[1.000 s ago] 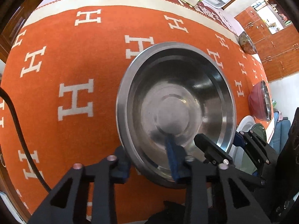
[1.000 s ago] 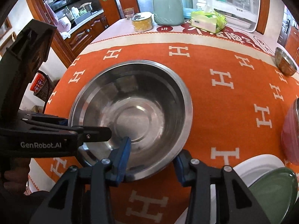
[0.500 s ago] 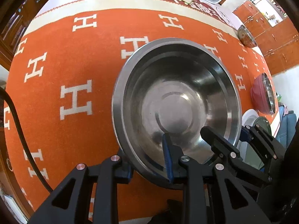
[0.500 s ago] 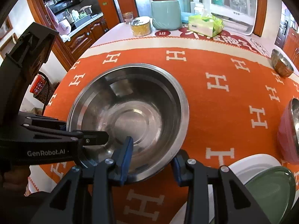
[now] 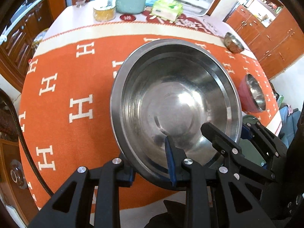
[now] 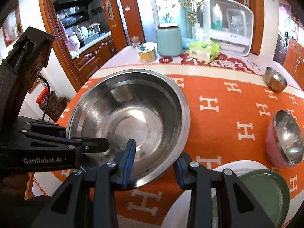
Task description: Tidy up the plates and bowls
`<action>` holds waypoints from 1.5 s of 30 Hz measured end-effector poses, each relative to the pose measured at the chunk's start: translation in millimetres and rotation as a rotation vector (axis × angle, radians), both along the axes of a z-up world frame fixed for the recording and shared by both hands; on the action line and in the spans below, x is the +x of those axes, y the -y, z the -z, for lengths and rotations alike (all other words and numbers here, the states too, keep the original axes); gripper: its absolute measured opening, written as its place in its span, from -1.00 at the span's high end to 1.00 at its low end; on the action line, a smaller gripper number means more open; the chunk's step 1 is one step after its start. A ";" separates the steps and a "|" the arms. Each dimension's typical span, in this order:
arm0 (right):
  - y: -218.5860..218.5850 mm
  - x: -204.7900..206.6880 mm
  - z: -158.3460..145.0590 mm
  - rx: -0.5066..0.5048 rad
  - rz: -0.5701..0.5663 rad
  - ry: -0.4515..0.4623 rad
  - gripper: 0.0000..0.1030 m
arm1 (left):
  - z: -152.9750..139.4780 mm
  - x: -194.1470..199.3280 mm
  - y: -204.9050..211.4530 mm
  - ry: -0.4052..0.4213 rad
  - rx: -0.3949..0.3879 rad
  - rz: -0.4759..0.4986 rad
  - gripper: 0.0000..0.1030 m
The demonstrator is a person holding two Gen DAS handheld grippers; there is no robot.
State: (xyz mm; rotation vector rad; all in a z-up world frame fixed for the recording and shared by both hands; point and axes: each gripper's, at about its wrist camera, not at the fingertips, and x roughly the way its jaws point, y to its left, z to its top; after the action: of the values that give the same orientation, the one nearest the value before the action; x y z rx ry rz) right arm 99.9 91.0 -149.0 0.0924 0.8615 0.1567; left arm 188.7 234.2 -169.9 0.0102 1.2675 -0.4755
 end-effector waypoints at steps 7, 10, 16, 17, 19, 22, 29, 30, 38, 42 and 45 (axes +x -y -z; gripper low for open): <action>16.8 -31.0 -15.3 -0.007 0.042 0.067 0.28 | -25.6 -28.9 16.4 0.063 -0.015 0.052 0.52; 25.5 -45.7 -21.8 -0.018 0.064 0.090 0.28 | -33.1 -40.3 26.4 0.080 -0.021 0.072 0.52; 50.9 -73.5 -31.0 -0.038 0.128 0.120 0.28 | -45.8 -61.0 57.6 0.117 -0.038 0.137 0.52; 55.4 -77.3 -32.1 -0.040 0.137 0.122 0.28 | -47.7 -64.8 65.1 0.121 -0.040 0.151 0.52; 65.6 -85.9 -34.2 -0.046 0.159 0.128 0.28 | -49.5 -69.2 80.0 0.125 -0.045 0.172 0.52; 87.7 -99.9 -36.9 -0.051 0.193 0.129 0.28 | -53.2 -79.8 102.5 0.129 -0.052 0.205 0.52; 132.9 -125.7 -43.4 -0.061 0.232 0.114 0.28 | -62.2 -107.7 156.6 0.128 -0.049 0.257 0.52; 138.6 -128.3 -43.6 -0.064 0.234 0.111 0.28 | -62.9 -111.9 164.8 0.126 -0.052 0.261 0.52; 194.3 -148.6 -48.5 -0.099 0.243 0.082 0.28 | -65.1 -134.3 223.0 0.115 -0.082 0.275 0.52; 221.5 -153.6 -46.1 -0.111 0.237 0.059 0.28 | -64.4 -144.2 253.4 0.114 -0.090 0.275 0.51; 240.1 -156.7 -43.1 -0.119 0.225 0.041 0.28 | -61.7 -147.6 271.9 0.104 -0.094 0.269 0.51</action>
State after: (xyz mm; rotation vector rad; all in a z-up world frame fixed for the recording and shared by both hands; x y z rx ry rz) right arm -56.8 -149.1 -105.9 0.0740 0.8120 -0.1033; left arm 41.0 -37.7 -108.2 0.1260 1.1457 -0.7564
